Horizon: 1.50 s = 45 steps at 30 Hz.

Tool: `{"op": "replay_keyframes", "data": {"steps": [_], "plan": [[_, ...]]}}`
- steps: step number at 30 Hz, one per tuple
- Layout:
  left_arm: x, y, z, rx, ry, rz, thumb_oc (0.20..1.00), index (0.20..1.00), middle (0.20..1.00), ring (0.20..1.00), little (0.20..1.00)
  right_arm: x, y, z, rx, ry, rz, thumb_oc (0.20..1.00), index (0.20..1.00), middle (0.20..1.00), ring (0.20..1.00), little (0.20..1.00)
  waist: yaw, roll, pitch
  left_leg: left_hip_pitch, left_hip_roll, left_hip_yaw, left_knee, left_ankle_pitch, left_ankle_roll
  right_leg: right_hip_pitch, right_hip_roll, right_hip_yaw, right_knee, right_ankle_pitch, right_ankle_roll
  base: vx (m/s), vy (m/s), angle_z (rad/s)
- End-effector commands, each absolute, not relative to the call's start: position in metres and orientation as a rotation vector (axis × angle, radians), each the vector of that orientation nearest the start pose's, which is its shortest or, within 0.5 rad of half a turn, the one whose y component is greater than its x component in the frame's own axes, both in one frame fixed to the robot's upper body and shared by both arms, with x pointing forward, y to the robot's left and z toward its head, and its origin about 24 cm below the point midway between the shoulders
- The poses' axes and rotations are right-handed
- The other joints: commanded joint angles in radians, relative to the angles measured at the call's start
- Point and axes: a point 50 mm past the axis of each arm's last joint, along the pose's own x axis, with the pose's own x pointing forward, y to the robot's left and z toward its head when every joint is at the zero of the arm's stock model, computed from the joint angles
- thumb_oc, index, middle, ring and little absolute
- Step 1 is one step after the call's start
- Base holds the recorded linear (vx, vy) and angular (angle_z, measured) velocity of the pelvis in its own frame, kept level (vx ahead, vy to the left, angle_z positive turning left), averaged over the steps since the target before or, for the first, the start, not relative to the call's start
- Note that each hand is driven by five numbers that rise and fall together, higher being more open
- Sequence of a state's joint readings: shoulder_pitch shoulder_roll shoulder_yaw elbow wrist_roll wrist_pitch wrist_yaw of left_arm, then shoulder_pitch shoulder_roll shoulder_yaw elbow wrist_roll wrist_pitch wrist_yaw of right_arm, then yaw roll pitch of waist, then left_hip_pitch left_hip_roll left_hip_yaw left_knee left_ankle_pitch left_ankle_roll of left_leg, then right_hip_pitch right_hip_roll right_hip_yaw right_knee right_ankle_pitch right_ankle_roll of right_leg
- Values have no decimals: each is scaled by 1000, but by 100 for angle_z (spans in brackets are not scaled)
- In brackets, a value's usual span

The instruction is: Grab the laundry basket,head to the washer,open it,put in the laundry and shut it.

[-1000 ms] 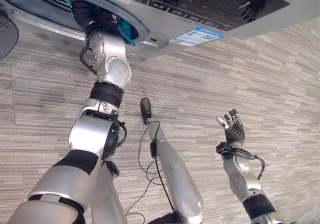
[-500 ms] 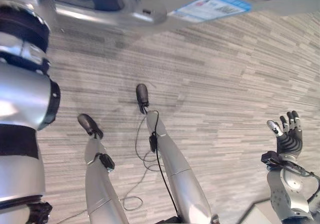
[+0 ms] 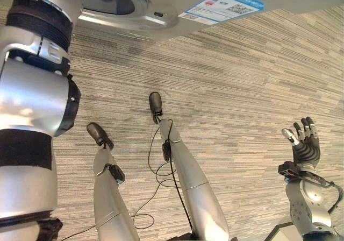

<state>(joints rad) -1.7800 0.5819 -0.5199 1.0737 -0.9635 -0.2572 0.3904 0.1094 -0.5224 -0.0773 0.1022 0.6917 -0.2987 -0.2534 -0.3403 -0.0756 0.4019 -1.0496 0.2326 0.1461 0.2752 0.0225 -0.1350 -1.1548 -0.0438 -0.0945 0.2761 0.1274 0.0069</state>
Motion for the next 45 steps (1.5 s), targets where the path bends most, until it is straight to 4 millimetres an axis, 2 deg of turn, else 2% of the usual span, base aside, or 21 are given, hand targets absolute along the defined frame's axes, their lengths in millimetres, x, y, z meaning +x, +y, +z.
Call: {"op": "replay_keyframes", "data": {"steps": [1, 3, 4, 5, 6, 8, 11, 12, 13, 14, 15, 17, 19, 21, 22, 29, 31, 33, 35, 38, 45], "plan": [[334, 167, 495, -346, -1031, 158, 1000, 1000, 1000, 1000, 1000, 209, -317, 72, 93, -161, -473, 1000, 1000, 1000, 1000, 1000, -50, 49, -21, 88, 88, -23, 105, -176, -17, -9, -1, 70, 200, -224, 118, 0, 0, 0], [334, 167, 495, -346, -1031, 158, 1000, 1000, 1000, 1000, 1000, 209, -317, 72, 93, -161, -473, 1000, 1000, 1000, 1000, 1000, -50, 49, -21, 88, 88, -23, 105, -176, -17, -9, -1, 70, 200, -224, 118, -27, 37, 0], [355, 187, 469, 297, -936, 438, 1000, 1000, 1000, 1000, 1000, 211, -320, 80, 75, -184, -415, 1000, 1000, 1000, 1000, 1000, -57, 31, -23, 100, 88, -22, 105, -170, -20, 11, 1, 66, 192, -214, 115, -54, 74, 0], [354, 186, 470, 304, -938, 442, 1000, 1000, 1000, 1000, 1000, 212, -320, 79, 79, -186, -413, 1000, 1000, 1000, 1000, 1000, -57, 27, -20, 101, 88, -21, 104, -170, -20, 12, 1, 66, 192, -214, 115, -79, 127, -1], [360, 204, 464, 622, -853, 584, 1000, 1000, 1000, 1000, 1000, 215, -326, 93, 50, -233, -396, 1000, 1000, 1000, 1000, 1000, -59, 25, -18, 105, 89, -15, 103, -167, -20, 17, -2, 66, 188, -207, 117, -40, 83, -3], [363, 211, 458, 763, -811, 623, 1000, 1000, 1000, 1000, 1000, 216, -330, 95, 53, -242, -408, 1000, 1000, 1000, 1000, 1000, -51, 31, -8, 109, 86, -16, 104, -164, -18, 27, -5, 66, 188, -205, 119, -43, 90, -3], [365, 209, 453, 768, -812, 610, 1000, 1000, 1000, 1000, 1000, 216, -331, 92, 60, -233, -416, 1000, 1000, 1000, 1000, 1000, -45, 34, -6, 112, 81, -19, 101, -162, -16, 32, -6, 65, 187, -204, 121, -27, 21, 6], [371, 201, 425, 811, -882, 548, 1000, 1000, 1000, 1000, 1000, 214, -324, 74, 108, -190, -416, 1000, 1000, 1000, 1000, 1000, -21, 29, 11, 127, 68, -30, 95, -159, -12, 61, -17, 58, 182, -207, 120, -49, 6, 6], [371, 202, 424, 811, -880, 550, 1000, 1000, 1000, 1000, 1000, 214, -324, 74, 107, -189, -415, 1000, 1000, 1000, 1000, 1000, -23, 30, 9, 127, 67, -31, 93, -157, -11, 62, -18, 57, 180, -205, 120, -85, 43, 3], [369, 216, 381, 840, -910, 519, 1000, 1000, 1000, 1000, 1000, 212, -314, 63, 139, -172, -404, 1000, 1000, 1000, 1000, 1000, 2, 22, 21, 139, 59, -35, 98, -158, -7, 84, -24, 54, 176, -203, 117, -40, 37, 1], [369, 218, 378, 838, -904, 523, 1000, 1000, 1000, 1000, 1000, 212, -314, 63, 134, -169, -401, 1000, 1000, 1000, 1000, 1000, -3, 25, 18, 140, 58, -35, 97, -158, -7, 86, -24, 54, 175, -202, 117, -60, 85, -5], [361, 238, 324, 883, -853, 467, 1000, 1000, 1000, 1000, 1000, 210, -309, 55, 156, -152, -406, 1000, 1000, 1000, 1000, 1000, 25, 24, 25, 174, 41, -39, 76, -155, -2, 123, -34, 52, 151, -196, 116, -32, 70, -4], [360, 240, 322, 881, -848, 470, 1000, 1000, 1000, 1000, 1000, 210, -309, 55, 151, -150, -403, 1000, 1000, 1000, 1000, 1000, 21, 25, 23, 177, 41, -38, 73, -155, -2, 125, -34, 52, 150, -196, 116, -10, 26, 25], [354, 252, 283, 916, -778, 429, 1000, 1000, 1000, 1000, 1000, 208, -308, 48, 167, -129, -419, 1000, 1000, 1000, 1000, 1000, 42, 27, 26, 204, 29, -36, 58, -152, 1, 152, -42, 46, 134, -188, 118, -30, 108, 42], [339, 269, 219, 879, -611, 379, 1000, 1000, 1000, 1000, 1000, 206, -309, 38, 181, -90, -449, 1000, 1000, 1000, 1000, 1000, 61, 32, 26, 259, 6, -32, 24, -145, 8, 208, -54, 42, 99, -174, 123, -41, 173, 9], [285, 254, 87, 706, -270, 156, 1000, 1000, 1000, 1000, 1000, 198, -317, 18, 132, 30, -505, 1000, 1000, 1000, 1000, 1000, 111, 56, 9, 410, -51, -30, -40, -131, 20, 390, -97, 23, 6, -142, 138, -5, 131, 3], [284, 254, 87, 705, -268, 156, 1000, 1000, 1000, 1000, 1000, 198, -317, 18, 130, 31, -504, 1000, 1000, 1000, 1000, 1000, 110, 56, 13, 418, -51, -29, -44, -131, 20, 398, -97, 22, 3, -141, 138, 32, 67, 14], [269, 236, 49, 649, -148, 65, 1000, 1000, 1000, 1000, 1000, 195, -316, 2, 119, 109, -525, 1000, 1000, 1000, 1000, 1000, 130, 66, -14, 523, -68, -36, -80, -128, 28, 514, -112, 12, -31, -138, 144, 91, 104, 12], [269, 236, 49, 649, -148, 65, 1000, 1000, 1000, 1000, 1000, 195, -316, 2, 118, 110, -525, 1000, 1000, 1000, 1000, 1000, 129, 66, -10, 530, -68, -35, -83, -128, 28, 520, -112, 12, -33, -138, 144, 55, 48, 2], [234, 226, -5, 534, 72, 29, 1000, 1000, 1000, 1000, 1000, 184, -305, -43, 88, 337, -511, 1000, 1000, 1000, 1000, 1000, 165, 76, -77, 735, -74, -32, -157, -93, 45, 736, -139, -15, -88, -126, 146, 113, 101, 4], [204, 233, -48, 482, 285, 95, 1000, 1000, 1000, 1000, 1000, 170, -292, -76, 60, 519, -481, 1000, 1000, 1000, 1000, 1000, 193, 88, -149, 908, -75, -22, -245, -77, 49, 903, -145, -32, -150, -129, 160, 122, 70, 4]]}}
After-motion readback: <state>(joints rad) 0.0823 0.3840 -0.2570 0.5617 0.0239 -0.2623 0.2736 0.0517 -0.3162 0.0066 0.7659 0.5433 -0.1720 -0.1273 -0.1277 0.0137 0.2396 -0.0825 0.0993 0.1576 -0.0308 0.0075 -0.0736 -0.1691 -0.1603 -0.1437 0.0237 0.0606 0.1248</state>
